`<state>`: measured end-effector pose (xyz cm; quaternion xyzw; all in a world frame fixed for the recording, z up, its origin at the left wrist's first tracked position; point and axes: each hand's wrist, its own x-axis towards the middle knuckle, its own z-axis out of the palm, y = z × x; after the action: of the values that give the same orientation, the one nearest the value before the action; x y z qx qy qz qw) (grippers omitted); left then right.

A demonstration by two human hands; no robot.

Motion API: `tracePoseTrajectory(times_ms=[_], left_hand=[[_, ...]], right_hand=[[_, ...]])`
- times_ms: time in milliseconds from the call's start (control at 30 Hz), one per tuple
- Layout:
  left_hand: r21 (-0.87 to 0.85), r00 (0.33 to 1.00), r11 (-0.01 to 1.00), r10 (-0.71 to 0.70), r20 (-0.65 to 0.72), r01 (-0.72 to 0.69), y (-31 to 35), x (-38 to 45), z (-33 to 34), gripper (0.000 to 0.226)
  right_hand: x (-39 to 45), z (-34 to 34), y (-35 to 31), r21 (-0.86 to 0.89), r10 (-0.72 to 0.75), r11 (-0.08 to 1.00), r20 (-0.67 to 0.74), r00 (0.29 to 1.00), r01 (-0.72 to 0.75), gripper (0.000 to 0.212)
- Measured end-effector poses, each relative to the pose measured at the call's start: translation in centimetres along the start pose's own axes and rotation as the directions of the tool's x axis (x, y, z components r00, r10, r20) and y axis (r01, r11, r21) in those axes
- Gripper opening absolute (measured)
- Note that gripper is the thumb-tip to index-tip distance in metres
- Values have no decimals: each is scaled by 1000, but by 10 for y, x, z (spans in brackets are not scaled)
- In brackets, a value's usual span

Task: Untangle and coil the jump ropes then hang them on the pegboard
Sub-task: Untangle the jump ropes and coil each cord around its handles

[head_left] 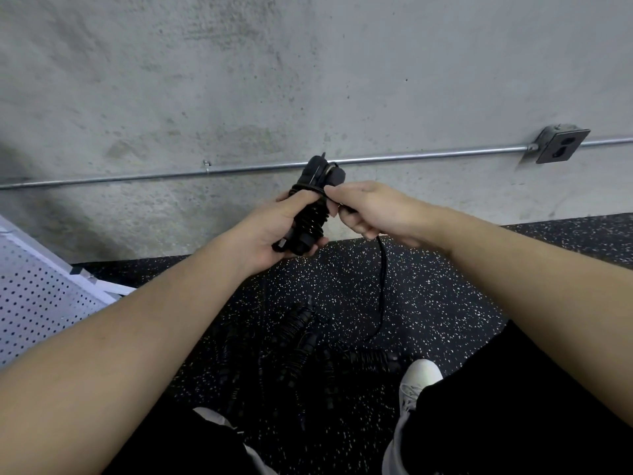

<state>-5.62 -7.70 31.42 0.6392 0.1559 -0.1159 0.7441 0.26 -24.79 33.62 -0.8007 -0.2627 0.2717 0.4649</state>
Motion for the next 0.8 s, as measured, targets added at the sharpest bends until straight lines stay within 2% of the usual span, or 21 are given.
tracePoseTrajectory(times_ms=[67, 167, 233, 400, 600, 800], left_hand=[[1, 998, 1000, 14, 59, -14, 1, -5, 0, 33], [15, 995, 999, 35, 89, -37, 2, -9, 2, 61], [34, 994, 998, 42, 103, -45, 4, -10, 2, 68], [-76, 997, 997, 16, 74, -11, 12, -12, -3, 61], [-184, 992, 983, 15, 127, 9, 21, -14, -15, 49], [-175, 979, 983, 79, 188, -46, 27, -18, -19, 45]], right_hand=[[-1, -3, 2, 27, -21, 999, 16, 1000, 20, 35], [-3, -7, 4, 59, -64, 996, 30, 998, 62, 35], [-3, -9, 6, 58, -83, 995, 38, 996, 81, 38], [-1, -14, 11, 87, -70, 994, 46, 996, 66, 47], [0, -29, 22, 216, -89, 974, 96, 991, 67, 31], [0, -33, 27, 82, -40, 996, 101, 994, 32, 45]])
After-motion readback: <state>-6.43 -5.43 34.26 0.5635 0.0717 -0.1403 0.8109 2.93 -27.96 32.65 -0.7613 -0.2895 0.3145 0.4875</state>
